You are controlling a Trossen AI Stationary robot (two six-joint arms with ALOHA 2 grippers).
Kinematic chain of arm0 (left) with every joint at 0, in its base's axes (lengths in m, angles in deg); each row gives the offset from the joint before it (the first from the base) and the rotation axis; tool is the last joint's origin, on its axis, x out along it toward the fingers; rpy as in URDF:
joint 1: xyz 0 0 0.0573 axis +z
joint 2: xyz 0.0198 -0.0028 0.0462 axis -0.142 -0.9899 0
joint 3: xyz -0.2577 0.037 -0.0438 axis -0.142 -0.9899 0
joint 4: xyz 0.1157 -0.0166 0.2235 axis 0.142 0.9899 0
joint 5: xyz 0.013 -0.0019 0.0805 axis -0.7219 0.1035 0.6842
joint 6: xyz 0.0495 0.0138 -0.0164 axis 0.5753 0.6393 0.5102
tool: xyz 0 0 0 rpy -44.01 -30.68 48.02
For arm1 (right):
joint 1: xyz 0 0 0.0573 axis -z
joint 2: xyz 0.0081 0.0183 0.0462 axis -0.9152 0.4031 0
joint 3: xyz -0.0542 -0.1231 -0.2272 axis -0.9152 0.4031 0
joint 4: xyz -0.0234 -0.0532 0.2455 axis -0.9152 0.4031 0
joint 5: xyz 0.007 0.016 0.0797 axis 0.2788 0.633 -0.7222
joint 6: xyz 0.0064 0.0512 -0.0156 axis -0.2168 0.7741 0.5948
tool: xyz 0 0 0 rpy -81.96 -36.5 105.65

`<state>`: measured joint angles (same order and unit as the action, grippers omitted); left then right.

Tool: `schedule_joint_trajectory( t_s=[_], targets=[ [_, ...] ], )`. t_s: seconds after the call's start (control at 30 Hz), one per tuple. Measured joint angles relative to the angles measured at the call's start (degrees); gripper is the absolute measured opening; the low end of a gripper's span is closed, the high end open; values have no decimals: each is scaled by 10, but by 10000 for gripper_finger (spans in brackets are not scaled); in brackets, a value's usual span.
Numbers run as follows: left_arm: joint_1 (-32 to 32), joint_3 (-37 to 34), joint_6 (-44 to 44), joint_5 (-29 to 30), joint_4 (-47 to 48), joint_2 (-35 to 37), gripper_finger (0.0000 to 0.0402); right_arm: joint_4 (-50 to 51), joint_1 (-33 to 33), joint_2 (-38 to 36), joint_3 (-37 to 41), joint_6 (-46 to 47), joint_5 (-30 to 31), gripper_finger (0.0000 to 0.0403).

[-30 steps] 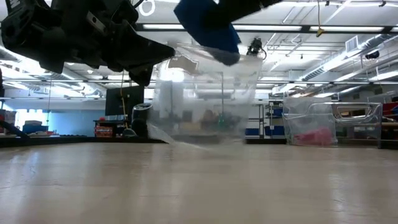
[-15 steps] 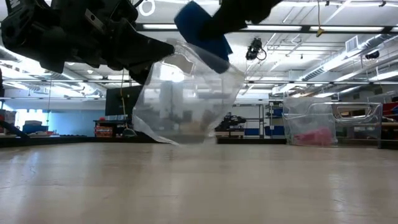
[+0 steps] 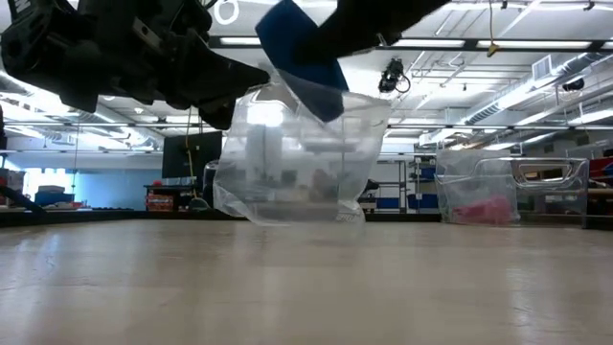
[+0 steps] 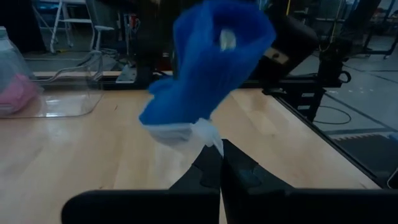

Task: Roll bandage
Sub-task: Put the blue rolled bandage into the transparent zip bag

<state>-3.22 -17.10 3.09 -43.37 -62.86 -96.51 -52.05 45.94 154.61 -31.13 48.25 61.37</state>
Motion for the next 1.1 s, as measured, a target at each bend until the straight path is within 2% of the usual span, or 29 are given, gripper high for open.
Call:
schedule_joint_trajectory(
  t_s=[0.23, 0.7, 1.1],
  targets=[
    [0, -9, 0, 3, -29, 0, 1, -54, -15, 0, 57, 32, -4, 41],
    [-5, -9, 4, -4, -35, -1, 1, 0, 6, 0, 62, 140, -5, 41],
    [-6, -3, 4, -9, -49, -1, 1, 10, -2, -1, 61, 130, -4, 41]
  ],
)
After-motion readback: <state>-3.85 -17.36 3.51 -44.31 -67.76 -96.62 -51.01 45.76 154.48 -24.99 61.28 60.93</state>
